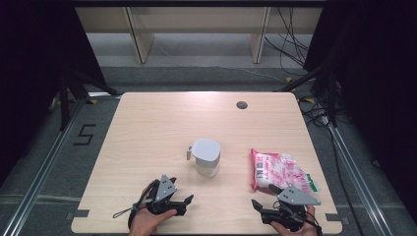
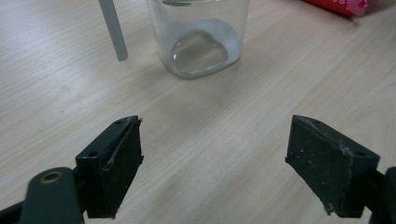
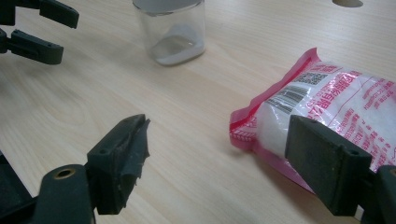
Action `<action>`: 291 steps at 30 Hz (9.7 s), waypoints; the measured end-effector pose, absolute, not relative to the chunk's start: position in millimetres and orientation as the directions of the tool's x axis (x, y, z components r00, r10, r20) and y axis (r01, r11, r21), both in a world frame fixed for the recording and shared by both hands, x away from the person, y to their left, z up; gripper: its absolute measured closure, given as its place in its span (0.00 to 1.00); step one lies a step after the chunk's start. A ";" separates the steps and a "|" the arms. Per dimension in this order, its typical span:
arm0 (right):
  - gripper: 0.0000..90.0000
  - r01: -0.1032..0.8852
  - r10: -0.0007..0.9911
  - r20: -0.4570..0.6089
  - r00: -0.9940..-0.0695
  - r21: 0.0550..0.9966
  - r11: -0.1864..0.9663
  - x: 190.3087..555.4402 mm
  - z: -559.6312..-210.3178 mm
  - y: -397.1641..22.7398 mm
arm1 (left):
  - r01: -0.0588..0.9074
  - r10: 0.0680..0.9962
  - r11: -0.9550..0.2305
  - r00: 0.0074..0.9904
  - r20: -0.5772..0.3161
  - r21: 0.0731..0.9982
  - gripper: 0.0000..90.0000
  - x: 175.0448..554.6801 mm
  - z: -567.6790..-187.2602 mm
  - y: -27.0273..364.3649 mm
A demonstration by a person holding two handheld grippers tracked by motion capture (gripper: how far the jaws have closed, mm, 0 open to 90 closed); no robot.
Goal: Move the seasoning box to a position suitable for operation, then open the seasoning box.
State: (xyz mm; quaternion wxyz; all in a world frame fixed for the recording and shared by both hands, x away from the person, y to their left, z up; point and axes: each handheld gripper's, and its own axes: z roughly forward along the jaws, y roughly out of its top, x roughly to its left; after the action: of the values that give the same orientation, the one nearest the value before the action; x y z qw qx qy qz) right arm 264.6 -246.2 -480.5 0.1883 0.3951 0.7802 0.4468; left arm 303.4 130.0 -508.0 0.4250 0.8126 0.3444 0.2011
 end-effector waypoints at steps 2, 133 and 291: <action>0.24 0.440 0.783 0.059 -0.619 0.852 0.284 264.7 -481.3 -245.9 | 0.390 0.734 -0.399 0.678 0.034 0.830 0.21 304.7 -507.8 132.0; 0.27 0.425 0.779 0.090 -0.620 0.874 0.237 270.8 -481.3 -247.1 | 0.164 0.689 -0.402 0.702 0.180 0.901 0.77 411.8 -494.6 105.7; 1.00 0.215 0.638 -0.023 -0.770 0.932 0.293 389.6 -430.0 -105.2 | 0.294 0.647 -0.382 0.762 0.026 0.876 0.34 354.6 -489.9 143.8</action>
State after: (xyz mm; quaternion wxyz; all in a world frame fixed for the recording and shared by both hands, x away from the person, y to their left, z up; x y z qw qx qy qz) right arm 389.6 -105.2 -430.0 0.2003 0.2736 0.7788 0.5278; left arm 354.6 143.8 -489.9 0.4737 0.8103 0.2905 0.1861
